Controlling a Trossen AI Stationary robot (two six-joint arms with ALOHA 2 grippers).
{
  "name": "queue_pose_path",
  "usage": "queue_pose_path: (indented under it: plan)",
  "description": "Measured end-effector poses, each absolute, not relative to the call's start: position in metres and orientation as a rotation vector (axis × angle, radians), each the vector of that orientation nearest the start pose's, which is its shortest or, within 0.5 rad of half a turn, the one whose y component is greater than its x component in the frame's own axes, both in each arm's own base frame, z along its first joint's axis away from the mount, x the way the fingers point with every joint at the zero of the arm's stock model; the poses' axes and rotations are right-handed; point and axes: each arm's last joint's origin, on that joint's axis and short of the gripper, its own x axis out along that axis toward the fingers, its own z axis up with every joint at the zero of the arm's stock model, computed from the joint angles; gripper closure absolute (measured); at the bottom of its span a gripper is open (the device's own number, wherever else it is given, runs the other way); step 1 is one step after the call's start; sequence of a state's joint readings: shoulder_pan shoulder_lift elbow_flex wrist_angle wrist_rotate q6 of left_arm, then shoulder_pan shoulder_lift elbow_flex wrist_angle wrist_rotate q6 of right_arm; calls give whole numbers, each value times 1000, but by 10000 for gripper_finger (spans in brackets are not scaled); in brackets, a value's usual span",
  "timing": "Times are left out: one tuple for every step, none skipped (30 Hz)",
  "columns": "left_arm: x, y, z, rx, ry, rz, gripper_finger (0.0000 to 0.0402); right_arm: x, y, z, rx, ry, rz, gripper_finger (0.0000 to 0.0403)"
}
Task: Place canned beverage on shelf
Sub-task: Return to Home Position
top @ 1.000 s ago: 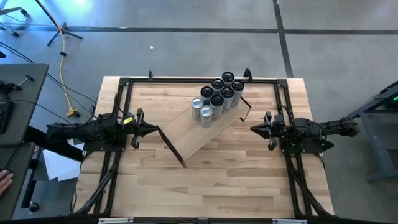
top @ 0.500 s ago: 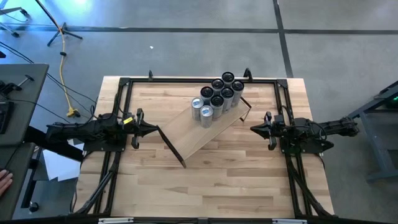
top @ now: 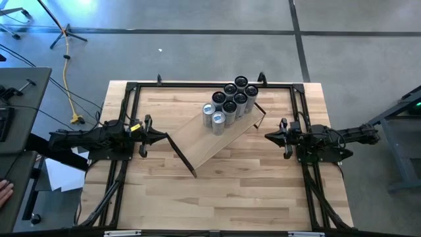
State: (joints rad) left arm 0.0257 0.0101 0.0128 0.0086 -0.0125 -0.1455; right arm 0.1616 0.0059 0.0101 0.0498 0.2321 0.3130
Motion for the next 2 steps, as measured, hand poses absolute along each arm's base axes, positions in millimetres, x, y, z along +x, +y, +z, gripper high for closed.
queue_pose_path:
  plan:
    - [98,3,168,-145,-14,38,398,96,9,171,323,-63,-62,402]
    - [98,3,168,-145,-14,38,398,96,9,171,323,-63,-62,402]
